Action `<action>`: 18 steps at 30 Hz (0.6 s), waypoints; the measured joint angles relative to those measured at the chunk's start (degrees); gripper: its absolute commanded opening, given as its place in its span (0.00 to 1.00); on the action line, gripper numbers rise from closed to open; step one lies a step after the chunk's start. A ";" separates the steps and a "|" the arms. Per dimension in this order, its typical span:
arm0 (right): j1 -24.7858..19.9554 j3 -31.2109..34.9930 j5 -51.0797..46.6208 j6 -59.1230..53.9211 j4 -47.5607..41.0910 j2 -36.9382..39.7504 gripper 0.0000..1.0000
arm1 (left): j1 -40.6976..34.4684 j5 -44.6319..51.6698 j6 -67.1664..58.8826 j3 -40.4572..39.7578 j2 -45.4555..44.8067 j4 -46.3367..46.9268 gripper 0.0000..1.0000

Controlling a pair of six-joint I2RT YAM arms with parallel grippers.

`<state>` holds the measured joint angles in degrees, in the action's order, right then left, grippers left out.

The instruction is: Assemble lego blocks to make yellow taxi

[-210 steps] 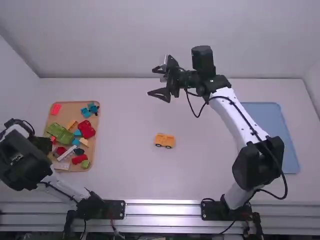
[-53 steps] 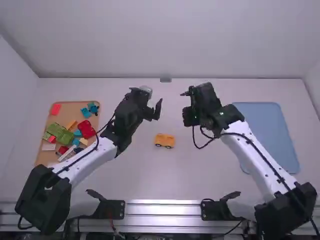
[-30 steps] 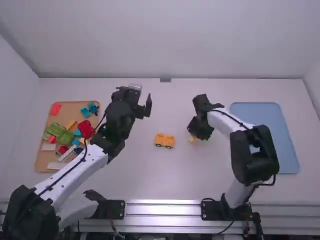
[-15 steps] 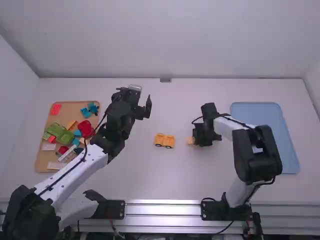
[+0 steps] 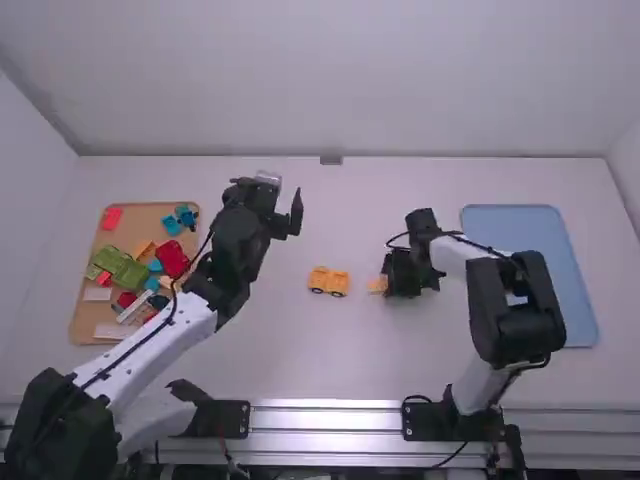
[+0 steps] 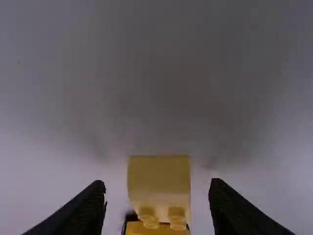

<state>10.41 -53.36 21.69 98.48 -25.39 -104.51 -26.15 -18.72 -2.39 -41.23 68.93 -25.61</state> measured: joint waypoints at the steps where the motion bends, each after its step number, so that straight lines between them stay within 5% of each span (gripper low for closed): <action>1: -0.28 -0.63 0.13 -0.31 -1.01 0.00 0.57 | 0.00 -0.02 -0.02 0.00 0.00 0.02 0.99; 11: -3.82 -18.18 4.66 -15.93 -22.03 0.00 0.58 | 0.04 -0.22 0.00 0.00 0.00 -0.39 0.99; 15: -4.15 -26.91 5.79 -28.39 -29.24 -0.02 0.72 | 0.04 -0.96 -0.02 0.00 0.00 -0.33 0.99; 16: -4.15 -29.57 6.08 -32.52 -31.50 -0.02 0.92 | 0.04 -1.07 0.00 0.00 0.00 -0.33 0.99; 18: -4.15 -33.20 6.38 -39.12 -34.60 0.00 0.99 | 0.04 -1.09 0.00 -0.02 0.00 -0.33 0.99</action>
<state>6.26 -86.56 28.08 59.35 -59.99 -104.51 -26.11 -19.81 -2.39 -41.25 68.93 -25.93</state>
